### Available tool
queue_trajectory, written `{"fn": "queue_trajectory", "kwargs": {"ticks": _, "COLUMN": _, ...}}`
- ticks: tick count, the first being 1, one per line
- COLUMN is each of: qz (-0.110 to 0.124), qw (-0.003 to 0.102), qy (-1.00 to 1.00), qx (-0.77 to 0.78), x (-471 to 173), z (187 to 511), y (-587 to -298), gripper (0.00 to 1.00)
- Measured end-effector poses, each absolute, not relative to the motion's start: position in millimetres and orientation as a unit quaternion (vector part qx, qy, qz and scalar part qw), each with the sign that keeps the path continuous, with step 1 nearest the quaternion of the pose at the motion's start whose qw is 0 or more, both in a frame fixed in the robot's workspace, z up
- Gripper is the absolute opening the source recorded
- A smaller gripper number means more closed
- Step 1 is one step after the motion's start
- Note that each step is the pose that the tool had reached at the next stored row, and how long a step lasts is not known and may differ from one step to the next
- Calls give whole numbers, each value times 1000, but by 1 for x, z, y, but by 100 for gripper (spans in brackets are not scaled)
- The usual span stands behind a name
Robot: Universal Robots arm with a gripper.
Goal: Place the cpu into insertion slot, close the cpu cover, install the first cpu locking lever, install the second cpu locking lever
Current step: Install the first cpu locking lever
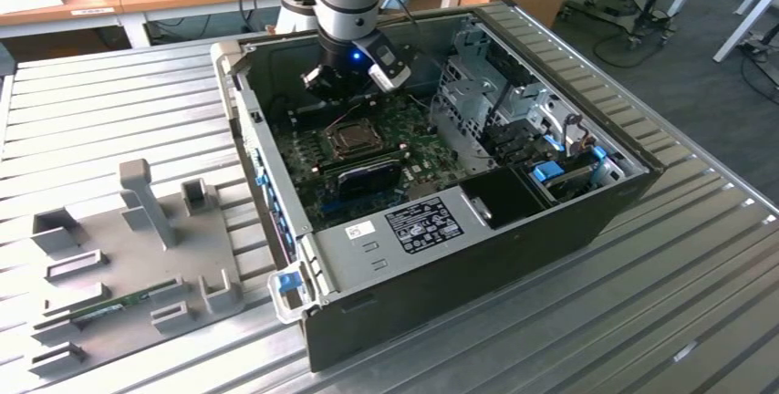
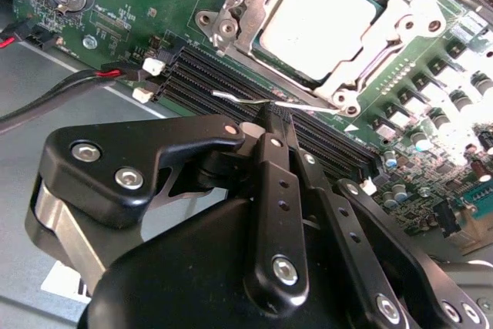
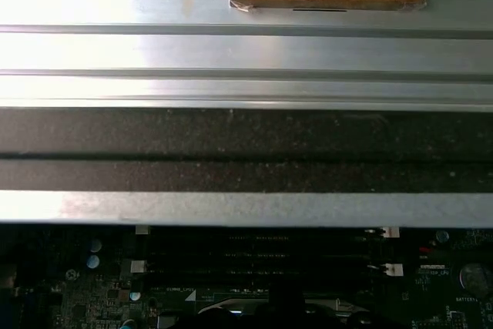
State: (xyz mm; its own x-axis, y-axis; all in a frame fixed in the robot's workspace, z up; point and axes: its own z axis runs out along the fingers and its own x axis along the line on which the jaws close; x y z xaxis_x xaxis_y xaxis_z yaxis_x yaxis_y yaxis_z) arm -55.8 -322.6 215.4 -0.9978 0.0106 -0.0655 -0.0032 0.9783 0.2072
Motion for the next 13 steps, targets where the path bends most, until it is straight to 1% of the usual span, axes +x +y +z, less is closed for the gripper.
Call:
{"fn": "queue_trajectory", "kwargs": {"ticks": 5, "qz": 104, "qw": 34, "qy": 994, "qx": 2, "x": -56, "z": 215, "y": -323, "gripper": 10}}
{"fn": "queue_trajectory", "kwargs": {"ticks": 13, "qz": 104, "qw": 40, "qy": 994, "qx": 1, "x": -56, "z": 215, "y": -323, "gripper": 10}}
